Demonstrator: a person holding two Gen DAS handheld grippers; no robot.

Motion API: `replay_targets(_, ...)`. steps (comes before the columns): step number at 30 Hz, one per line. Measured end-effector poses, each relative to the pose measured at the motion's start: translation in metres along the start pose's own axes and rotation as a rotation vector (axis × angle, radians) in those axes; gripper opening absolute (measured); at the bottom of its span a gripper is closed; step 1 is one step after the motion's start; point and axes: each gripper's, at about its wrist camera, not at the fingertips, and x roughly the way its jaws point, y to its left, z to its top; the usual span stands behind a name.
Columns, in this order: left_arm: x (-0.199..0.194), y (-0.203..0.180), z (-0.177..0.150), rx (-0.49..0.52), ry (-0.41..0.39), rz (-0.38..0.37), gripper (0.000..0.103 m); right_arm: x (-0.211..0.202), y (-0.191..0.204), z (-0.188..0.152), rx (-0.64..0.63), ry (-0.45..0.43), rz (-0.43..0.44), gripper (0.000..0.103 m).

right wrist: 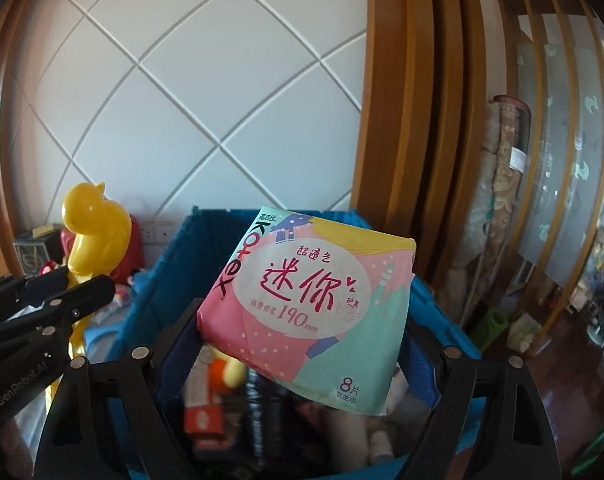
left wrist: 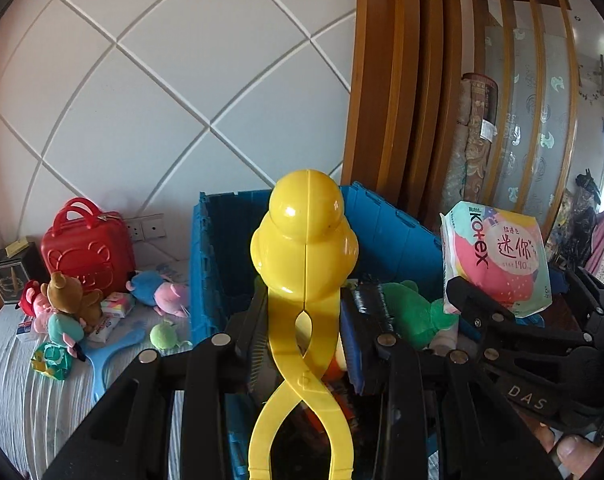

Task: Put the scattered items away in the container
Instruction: 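Carry the yellow clip with the left tool while the right tool carries the Kotex pack to the crate, then release the yellow clip with the left tool while the right tool drops the Kotex pack in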

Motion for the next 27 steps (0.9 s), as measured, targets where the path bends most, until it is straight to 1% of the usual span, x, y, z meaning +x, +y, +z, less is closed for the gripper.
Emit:
replay_targets(3, 0.039, -0.026, -0.007, 0.025, 0.104, 0.053, 0.032, 0.023, -0.039, -0.016, 0.010, 0.062, 0.005, 0.087)
replay_targets(6, 0.068, -0.036, -0.017, 0.035, 0.200, 0.087, 0.032, 0.045, -0.064, -0.035, 0.025, 0.120, 0.011, 0.087)
replay_targets(8, 0.077, -0.041, -0.022, 0.040, 0.234, 0.115, 0.032, 0.057, -0.077, -0.049, 0.036, 0.160, 0.012, 0.087)
replay_targets(11, 0.086, -0.042, -0.027, 0.024, 0.281, 0.127, 0.033, 0.070, -0.086, -0.064, 0.034, 0.204, 0.016, 0.087)
replay_targets(16, 0.091, -0.046, -0.031, 0.016, 0.313, 0.171, 0.033, 0.078, -0.091, -0.082, 0.037, 0.261, 0.028, 0.086)
replay_targets(17, 0.091, -0.046, -0.032, 0.013, 0.317, 0.176, 0.035, 0.081, -0.094, -0.086, 0.039, 0.276, 0.028, 0.086)
replay_targets(19, 0.089, -0.046, -0.033, 0.009, 0.309, 0.181, 0.045, 0.085, -0.099, -0.090, 0.044, 0.300, 0.027, 0.086)
replay_targets(21, 0.086, -0.048, -0.031, 0.018, 0.292, 0.192, 0.058, 0.087, -0.104, -0.093, 0.047, 0.310, 0.024, 0.086)
replay_targets(23, 0.085, -0.050, -0.029, 0.031, 0.280, 0.208, 0.062, 0.088, -0.108, -0.093, 0.046, 0.314, 0.020, 0.086)
replay_targets(27, 0.086, -0.052, -0.024, 0.032, 0.271, 0.219, 0.062, 0.093, -0.110, -0.093, 0.028, 0.323, 0.004, 0.086)
